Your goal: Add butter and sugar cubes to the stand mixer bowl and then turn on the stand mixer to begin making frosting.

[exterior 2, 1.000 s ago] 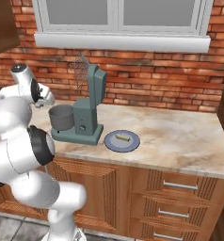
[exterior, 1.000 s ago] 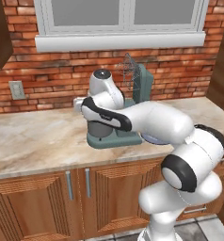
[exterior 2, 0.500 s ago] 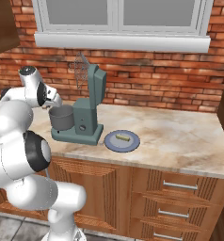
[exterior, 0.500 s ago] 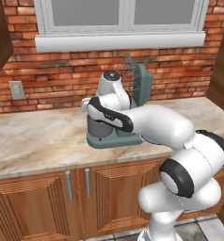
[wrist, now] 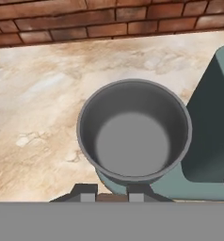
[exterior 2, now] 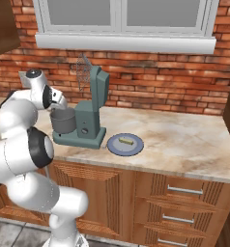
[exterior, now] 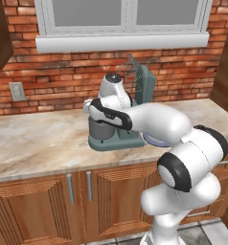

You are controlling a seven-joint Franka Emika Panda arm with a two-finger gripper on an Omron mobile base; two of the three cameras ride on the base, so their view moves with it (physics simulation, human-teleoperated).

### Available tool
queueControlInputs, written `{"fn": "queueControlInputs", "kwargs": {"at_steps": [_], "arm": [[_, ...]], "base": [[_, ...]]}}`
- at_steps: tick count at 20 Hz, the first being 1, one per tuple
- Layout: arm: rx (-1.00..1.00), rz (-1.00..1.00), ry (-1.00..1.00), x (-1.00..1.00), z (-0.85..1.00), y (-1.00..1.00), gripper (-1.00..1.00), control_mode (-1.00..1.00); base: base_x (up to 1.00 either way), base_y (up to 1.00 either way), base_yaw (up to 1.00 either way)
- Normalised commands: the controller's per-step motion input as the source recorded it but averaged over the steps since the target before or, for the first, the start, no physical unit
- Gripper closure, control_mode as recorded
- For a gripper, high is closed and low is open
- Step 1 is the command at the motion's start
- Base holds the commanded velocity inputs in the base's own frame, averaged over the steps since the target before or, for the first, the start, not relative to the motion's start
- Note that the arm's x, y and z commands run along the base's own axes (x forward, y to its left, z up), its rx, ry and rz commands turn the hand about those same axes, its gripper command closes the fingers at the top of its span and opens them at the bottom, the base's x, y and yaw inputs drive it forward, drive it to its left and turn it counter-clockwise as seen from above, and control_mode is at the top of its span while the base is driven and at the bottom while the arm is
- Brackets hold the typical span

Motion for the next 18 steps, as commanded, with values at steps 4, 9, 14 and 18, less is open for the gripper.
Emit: {"fn": "queueControlInputs", "kwargs": {"at_steps": [4, 9, 14, 18], "arm": [[-0.02, 0.00, 0.02, 0.24, -0.28, -0.02, 1.00, -1.00], [-0.02, 0.00, 0.03, 0.20, -0.33, -0.02, 1.00, -1.00], [-0.01, -0.02, 0.02, 0.13, -0.25, 0.00, 1.00, -1.00], [0.00, -0.02, 0.01, 0.11, -0.22, 0.00, 1.00, -1.00]], "base": [[0.00, 0.00, 0.00], [0.00, 0.00, 0.00], [0.00, 0.00, 0.00], [0.00, 0.00, 0.00]]}}
